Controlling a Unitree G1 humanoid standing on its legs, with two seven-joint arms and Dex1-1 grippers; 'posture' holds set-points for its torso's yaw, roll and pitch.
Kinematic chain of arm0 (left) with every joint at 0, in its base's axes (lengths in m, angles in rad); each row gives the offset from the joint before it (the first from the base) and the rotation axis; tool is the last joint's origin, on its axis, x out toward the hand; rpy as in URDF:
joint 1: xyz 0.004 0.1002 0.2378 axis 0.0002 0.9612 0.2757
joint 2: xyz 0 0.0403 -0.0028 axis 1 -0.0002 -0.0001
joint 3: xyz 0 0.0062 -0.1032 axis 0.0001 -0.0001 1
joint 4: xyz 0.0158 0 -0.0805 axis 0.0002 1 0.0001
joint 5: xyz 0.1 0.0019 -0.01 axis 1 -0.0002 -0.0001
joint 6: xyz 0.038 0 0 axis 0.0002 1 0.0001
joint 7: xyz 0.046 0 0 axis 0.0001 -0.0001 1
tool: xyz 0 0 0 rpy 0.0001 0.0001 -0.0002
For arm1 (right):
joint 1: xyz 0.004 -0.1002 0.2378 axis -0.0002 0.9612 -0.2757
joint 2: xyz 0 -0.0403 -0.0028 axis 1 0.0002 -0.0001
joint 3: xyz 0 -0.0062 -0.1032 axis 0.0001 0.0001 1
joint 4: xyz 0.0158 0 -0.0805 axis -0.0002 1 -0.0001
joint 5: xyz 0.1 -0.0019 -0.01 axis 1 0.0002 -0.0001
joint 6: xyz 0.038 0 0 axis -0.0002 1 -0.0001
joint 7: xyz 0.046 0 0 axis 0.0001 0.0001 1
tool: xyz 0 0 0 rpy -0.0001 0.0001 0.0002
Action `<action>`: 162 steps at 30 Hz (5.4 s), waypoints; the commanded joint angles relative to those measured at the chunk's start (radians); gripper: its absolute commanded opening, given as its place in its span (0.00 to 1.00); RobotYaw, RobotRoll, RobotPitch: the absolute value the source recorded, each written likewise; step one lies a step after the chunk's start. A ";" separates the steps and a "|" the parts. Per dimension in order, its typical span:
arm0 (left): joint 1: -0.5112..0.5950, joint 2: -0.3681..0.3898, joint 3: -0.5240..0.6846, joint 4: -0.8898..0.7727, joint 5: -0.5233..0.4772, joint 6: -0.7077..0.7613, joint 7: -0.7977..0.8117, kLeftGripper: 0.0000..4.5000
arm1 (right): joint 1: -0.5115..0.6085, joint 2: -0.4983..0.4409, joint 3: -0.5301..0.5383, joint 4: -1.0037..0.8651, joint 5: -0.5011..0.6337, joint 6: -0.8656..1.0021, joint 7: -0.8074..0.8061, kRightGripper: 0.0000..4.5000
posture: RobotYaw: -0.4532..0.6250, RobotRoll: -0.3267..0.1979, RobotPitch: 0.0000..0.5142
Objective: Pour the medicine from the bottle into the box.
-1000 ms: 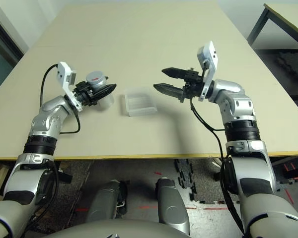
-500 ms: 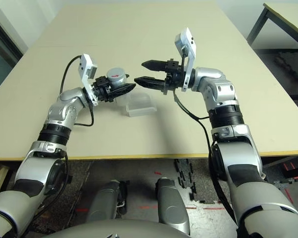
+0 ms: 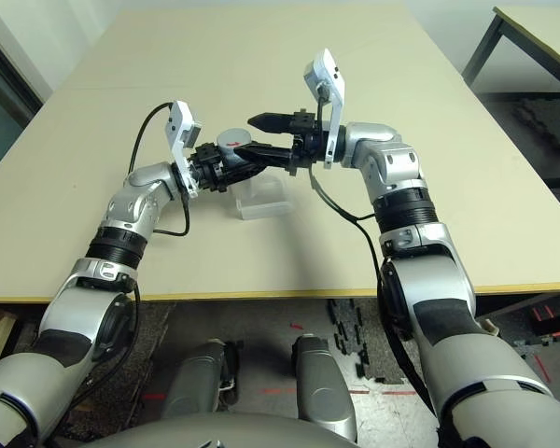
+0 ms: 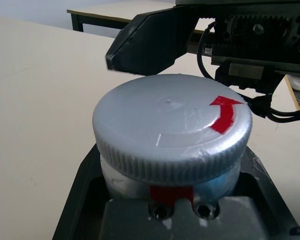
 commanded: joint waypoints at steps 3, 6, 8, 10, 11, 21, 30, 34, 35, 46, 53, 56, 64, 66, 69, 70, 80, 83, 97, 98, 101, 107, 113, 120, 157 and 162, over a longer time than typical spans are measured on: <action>-0.014 -0.004 -0.014 0.008 0.018 -0.015 -0.013 0.60 | -0.021 0.018 0.021 0.037 -0.026 -0.030 0.009 1.00 | 0.24 0.62 0.15; -0.012 -0.005 -0.013 0.005 0.018 -0.015 -0.013 0.60 | -0.025 0.023 0.024 0.056 -0.036 -0.046 0.011 1.00 | 0.25 0.62 0.15; -0.010 -0.005 -0.013 0.003 0.019 -0.015 -0.013 0.60 | -0.028 0.027 0.025 0.068 -0.042 -0.055 0.012 1.00 | 0.25 0.62 0.16; -0.011 -0.004 -0.012 0.005 0.020 -0.014 -0.013 0.60 | -0.033 0.032 0.023 0.083 -0.046 -0.064 0.011 1.00 | 0.25 0.62 0.16; -0.010 -0.003 -0.011 0.004 0.020 -0.013 -0.013 0.60 | -0.035 0.033 0.023 0.087 -0.047 -0.068 0.011 1.00 | 0.25 0.62 0.16; -0.004 -0.001 -0.009 -0.002 0.019 -0.008 -0.013 0.60 | -0.048 0.045 0.015 0.112 -0.052 -0.089 0.016 0.57 | 0.25 0.62 0.17; -0.011 0.003 -0.005 -0.001 0.008 0.008 -0.033 0.60 | -0.065 0.035 0.032 0.157 -0.066 -0.148 0.101 0.57 | 0.25 0.62 0.19; -0.021 0.008 0.001 0.002 0.000 0.021 -0.055 0.60 | -0.095 0.039 0.030 0.222 -0.061 -0.182 0.195 0.57 | 0.25 0.62 0.20; -0.024 0.009 0.003 0.003 -0.001 0.023 -0.060 0.60 | -0.105 0.042 0.028 0.242 -0.057 -0.190 0.229 0.57 | 0.25 0.62 0.20; -0.030 0.014 0.017 -0.005 -0.009 0.043 -0.079 0.60 | -0.224 0.106 -0.029 0.467 -0.048 -0.282 0.336 0.57 | 0.27 0.62 0.22; -0.023 0.017 0.019 -0.023 -0.011 0.055 -0.082 0.60 | -0.250 0.114 -0.058 0.535 -0.082 -0.304 0.283 1.00 | 0.27 0.62 0.22; -0.022 0.016 0.018 -0.027 -0.011 0.057 -0.083 0.60 | -0.250 0.109 -0.072 0.546 -0.091 -0.305 0.270 1.00 | 0.27 0.62 0.22; -0.025 0.004 0.013 -0.018 -0.008 0.051 -0.083 0.60 | -0.243 0.095 -0.086 0.552 -0.110 -0.307 0.231 1.00 | 0.26 0.62 0.22; -0.027 0.003 0.013 -0.015 -0.007 0.048 -0.083 0.60 | -0.242 0.093 -0.088 0.551 -0.116 -0.308 0.219 1.00 | 0.26 0.62 0.22; -0.029 0.002 0.012 -0.013 -0.007 0.045 -0.084 0.60 | -0.240 0.089 -0.089 0.549 -0.126 -0.316 0.202 1.00 | 0.26 0.62 0.22; -0.030 0.002 0.012 -0.013 -0.007 0.045 -0.084 0.60 | -0.239 0.088 -0.089 0.548 -0.129 -0.318 0.197 1.00 | 0.26 0.62 0.22; -0.038 -0.005 0.011 0.000 -0.005 0.032 -0.083 0.60 | -0.236 0.084 -0.087 0.557 -0.159 -0.344 0.147 1.00 | 0.25 0.62 0.19; -0.039 -0.005 0.012 0.000 -0.005 0.031 -0.083 0.60 | -0.236 0.082 -0.088 0.562 -0.166 -0.350 0.127 1.00 | 0.26 0.62 0.19; -0.047 0.005 0.015 0.004 -0.009 0.027 -0.085 0.60 | -0.233 0.033 -0.107 0.589 -0.175 -0.351 0.087 1.00 | 0.25 0.62 0.19; -0.047 0.006 0.015 0.005 -0.009 0.026 -0.085 0.60 | -0.233 0.027 -0.109 0.590 -0.174 -0.350 0.087 1.00 | 0.25 0.62 0.19; -0.046 0.008 0.016 0.007 -0.009 0.024 -0.084 0.60 | -0.230 0.004 -0.117 0.595 -0.173 -0.349 0.092 1.00 | 0.26 0.62 0.19; -0.049 0.011 0.016 0.018 -0.008 0.018 -0.081 0.60 | -0.226 -0.032 -0.126 0.600 -0.171 -0.346 0.105 1.00 | 0.25 0.62 0.18; -0.051 0.012 0.019 0.027 -0.006 0.011 -0.082 0.60 | -0.221 -0.058 -0.136 0.603 -0.170 -0.340 0.103 1.00 | 0.25 0.62 0.18; -0.051 0.013 0.021 0.037 -0.003 0.004 -0.081 0.60 | -0.217 -0.070 -0.147 0.607 -0.179 -0.339 0.109 1.00 | 0.25 0.62 0.18; -0.082 -0.002 0.008 0.091 0.011 -0.030 -0.079 0.60 | -0.274 0.085 -0.126 0.570 -0.199 -0.362 0.123 1.00 | 0.25 0.62 0.16; -0.082 -0.004 0.009 0.090 0.010 -0.030 -0.076 0.60 | -0.279 0.101 -0.125 0.578 -0.203 -0.367 0.120 1.00 | 0.26 0.62 0.16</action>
